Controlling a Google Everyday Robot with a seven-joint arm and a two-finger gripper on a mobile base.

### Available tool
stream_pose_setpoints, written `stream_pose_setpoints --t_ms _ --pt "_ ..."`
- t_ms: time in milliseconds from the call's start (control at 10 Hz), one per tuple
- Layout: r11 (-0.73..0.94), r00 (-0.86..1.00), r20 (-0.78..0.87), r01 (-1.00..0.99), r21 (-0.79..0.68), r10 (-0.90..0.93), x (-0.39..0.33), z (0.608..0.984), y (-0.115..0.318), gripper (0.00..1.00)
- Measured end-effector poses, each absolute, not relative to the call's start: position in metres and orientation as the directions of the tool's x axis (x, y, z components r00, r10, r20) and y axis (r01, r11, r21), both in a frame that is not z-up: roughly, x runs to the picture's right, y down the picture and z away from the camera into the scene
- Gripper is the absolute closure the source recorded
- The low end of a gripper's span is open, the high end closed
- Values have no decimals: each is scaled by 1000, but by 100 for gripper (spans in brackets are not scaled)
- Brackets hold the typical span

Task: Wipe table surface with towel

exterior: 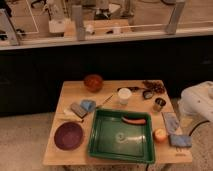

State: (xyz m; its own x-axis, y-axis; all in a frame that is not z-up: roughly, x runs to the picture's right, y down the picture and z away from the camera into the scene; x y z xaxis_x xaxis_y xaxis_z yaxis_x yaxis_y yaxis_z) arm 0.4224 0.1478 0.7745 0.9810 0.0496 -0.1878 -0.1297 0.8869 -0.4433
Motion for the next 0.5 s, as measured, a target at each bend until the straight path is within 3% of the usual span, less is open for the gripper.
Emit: stream_pose_setpoints --t_ms 500 --pt "821 1000 -20 -23 -571 14 405 805 176 20"
